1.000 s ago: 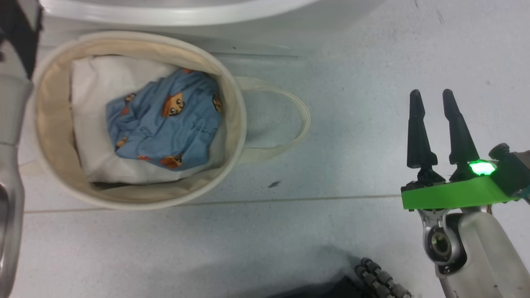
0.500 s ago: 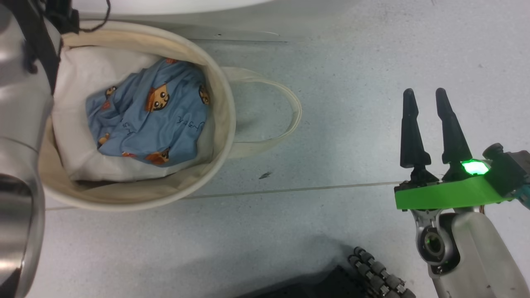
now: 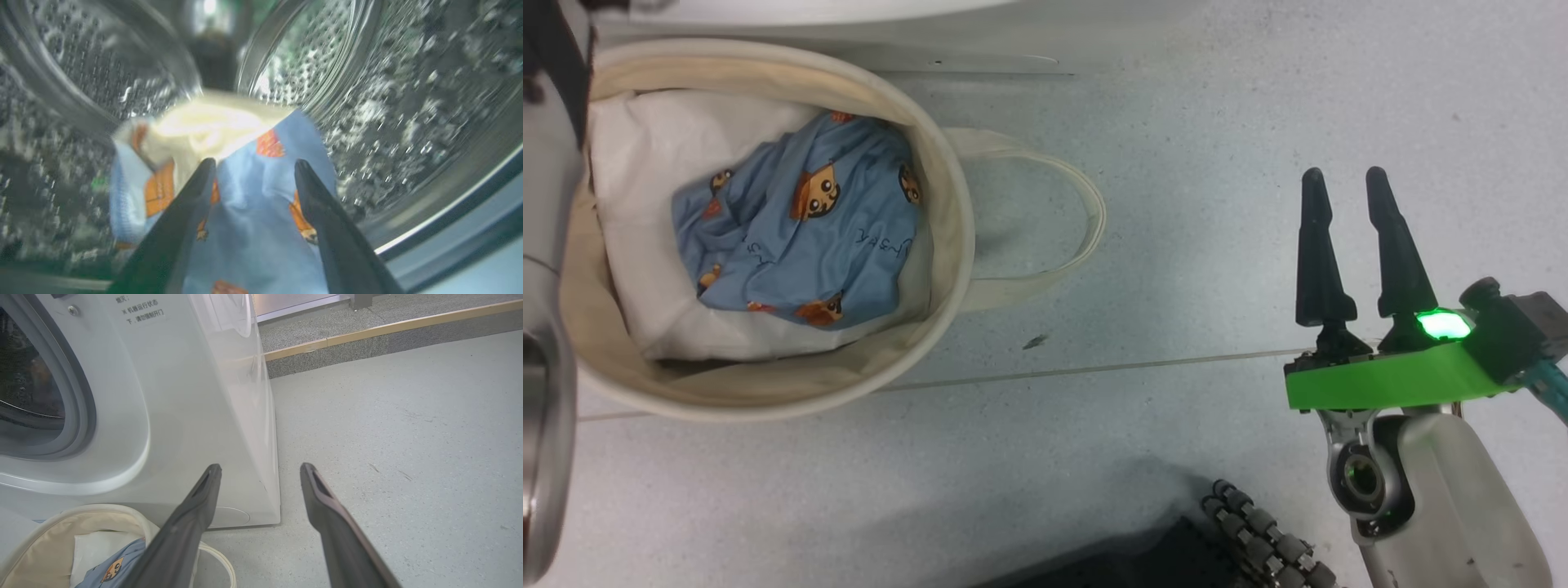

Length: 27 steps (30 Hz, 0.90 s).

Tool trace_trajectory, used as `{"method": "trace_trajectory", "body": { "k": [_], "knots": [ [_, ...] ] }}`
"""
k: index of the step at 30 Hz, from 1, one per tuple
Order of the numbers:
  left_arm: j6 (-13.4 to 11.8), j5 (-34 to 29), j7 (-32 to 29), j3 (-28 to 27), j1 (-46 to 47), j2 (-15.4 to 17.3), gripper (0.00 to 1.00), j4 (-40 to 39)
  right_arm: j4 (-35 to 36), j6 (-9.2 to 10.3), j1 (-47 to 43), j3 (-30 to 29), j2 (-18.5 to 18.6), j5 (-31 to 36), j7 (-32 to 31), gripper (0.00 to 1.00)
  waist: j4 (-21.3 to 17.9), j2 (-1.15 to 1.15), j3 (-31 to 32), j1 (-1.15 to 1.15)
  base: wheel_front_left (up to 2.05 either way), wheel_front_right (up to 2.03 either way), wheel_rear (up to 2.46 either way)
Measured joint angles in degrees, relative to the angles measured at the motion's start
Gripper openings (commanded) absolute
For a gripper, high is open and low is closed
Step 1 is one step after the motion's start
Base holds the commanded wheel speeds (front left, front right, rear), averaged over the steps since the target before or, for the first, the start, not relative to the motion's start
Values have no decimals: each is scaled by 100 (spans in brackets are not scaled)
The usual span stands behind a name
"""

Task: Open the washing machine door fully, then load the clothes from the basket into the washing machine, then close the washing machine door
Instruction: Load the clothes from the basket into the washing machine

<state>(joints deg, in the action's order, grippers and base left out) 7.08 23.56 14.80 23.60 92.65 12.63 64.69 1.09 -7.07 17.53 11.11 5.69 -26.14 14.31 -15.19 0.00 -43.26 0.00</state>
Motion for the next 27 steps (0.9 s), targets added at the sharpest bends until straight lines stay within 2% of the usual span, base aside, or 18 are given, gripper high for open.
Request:
{"method": "trace_trajectory", "body": {
  "k": [5,11,14,16,19,23,27],
  "knots": [
    [5,42,-404,189,-74,-101,100,724,-47,0,3,15,-13,0,0,100,32,0,55,0,0,0,0],
    [8,86,-1076,361,-144,-242,100,950,-113,0,18,100,-10,0,0,100,84,0,277,0,0,0,0],
    [7,165,-1017,421,-267,-308,100,950,-218,0,20,107,7,-1,0,100,120,0,441,0,0,0,0],
    [7,250,-734,491,-455,-394,100,924,-303,0,21,125,33,-10,0,100,156,0,578,0,0,0,0],
    [8,374,-229,545,-923,-505,100,776,-441,0,38,183,87,-11,0,100,220,0,826,0,0,0,0],
    [7,617,-51,404,-1670,-570,100,546,-632,0,98,267,247,-19,0,100,333,0,1202,-1,0,0,0],
    [-57,768,-46,-102,-2524,-590,100,-469,-778,0,88,325,393,-31,0,100,528,0,1583,-1,0,0,0]
  ]
}}
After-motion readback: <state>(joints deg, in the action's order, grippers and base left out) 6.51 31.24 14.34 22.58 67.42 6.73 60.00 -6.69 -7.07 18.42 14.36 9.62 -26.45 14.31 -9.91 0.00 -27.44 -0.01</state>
